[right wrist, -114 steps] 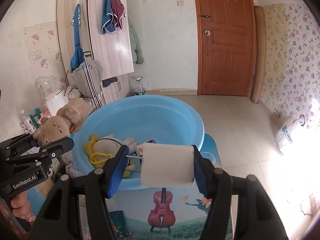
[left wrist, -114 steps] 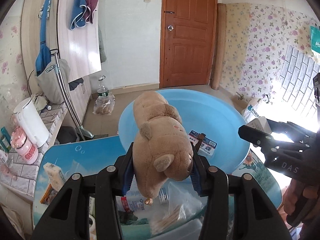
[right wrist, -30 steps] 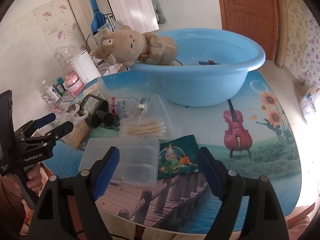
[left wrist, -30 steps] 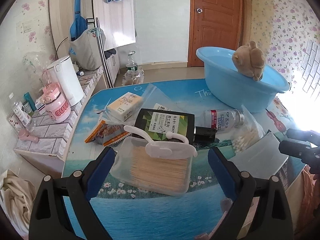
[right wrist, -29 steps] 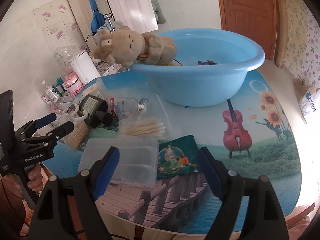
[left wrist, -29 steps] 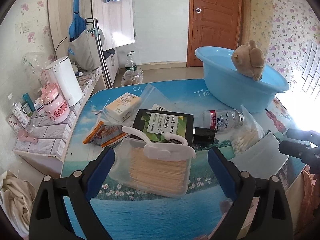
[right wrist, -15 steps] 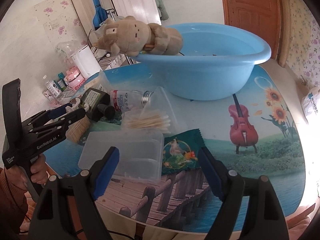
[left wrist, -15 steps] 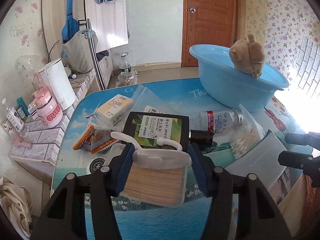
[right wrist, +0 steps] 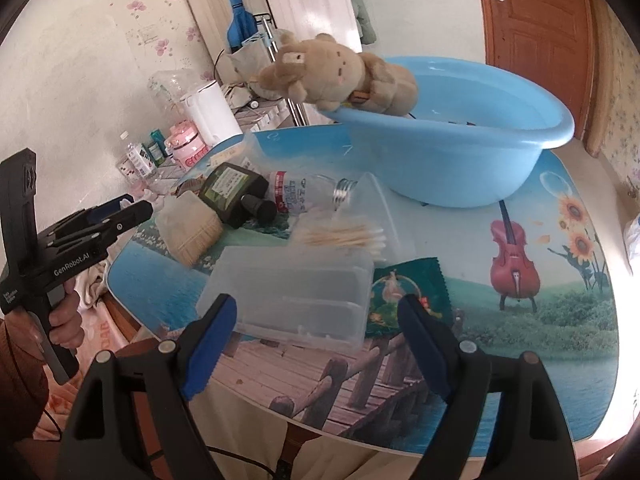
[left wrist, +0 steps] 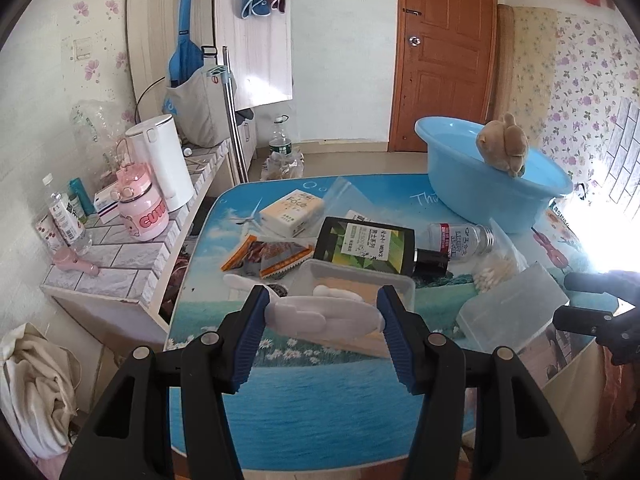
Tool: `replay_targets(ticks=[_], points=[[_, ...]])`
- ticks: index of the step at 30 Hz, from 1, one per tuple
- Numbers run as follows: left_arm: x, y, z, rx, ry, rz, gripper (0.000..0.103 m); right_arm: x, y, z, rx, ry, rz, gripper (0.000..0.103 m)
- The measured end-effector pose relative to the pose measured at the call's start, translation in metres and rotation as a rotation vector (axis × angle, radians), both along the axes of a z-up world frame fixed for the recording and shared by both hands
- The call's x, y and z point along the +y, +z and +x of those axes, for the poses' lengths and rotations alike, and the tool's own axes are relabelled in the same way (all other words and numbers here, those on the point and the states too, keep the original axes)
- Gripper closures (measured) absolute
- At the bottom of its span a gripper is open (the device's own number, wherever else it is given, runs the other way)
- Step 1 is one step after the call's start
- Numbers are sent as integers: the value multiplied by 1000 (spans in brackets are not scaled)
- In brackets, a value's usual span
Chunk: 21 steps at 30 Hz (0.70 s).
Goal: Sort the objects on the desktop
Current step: 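Grasp the white plastic hook with the left gripper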
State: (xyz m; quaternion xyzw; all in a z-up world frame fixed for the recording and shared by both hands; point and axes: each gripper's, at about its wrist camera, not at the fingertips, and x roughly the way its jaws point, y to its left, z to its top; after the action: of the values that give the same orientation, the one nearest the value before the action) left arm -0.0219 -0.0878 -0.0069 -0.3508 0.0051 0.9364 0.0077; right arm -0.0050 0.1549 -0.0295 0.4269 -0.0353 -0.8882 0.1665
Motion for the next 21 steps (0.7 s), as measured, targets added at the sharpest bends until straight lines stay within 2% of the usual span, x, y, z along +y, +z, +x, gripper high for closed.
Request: replay_targets(ticks=[4, 11, 16, 21], points=[[-6, -6, 12, -22, 20, 7, 48, -3, -8, 1, -34, 28, 4, 19], [-7, -26, 22, -72, 20, 18, 48, -28, -10, 15, -70, 160, 1, 19], [-4, -36, 29, -91, 7, -1, 47, -38, -10, 24, -89, 220, -10, 19], [-7, -46, 35, -125, 10, 15, 47, -30, -8, 16, -19, 162, 94, 19]])
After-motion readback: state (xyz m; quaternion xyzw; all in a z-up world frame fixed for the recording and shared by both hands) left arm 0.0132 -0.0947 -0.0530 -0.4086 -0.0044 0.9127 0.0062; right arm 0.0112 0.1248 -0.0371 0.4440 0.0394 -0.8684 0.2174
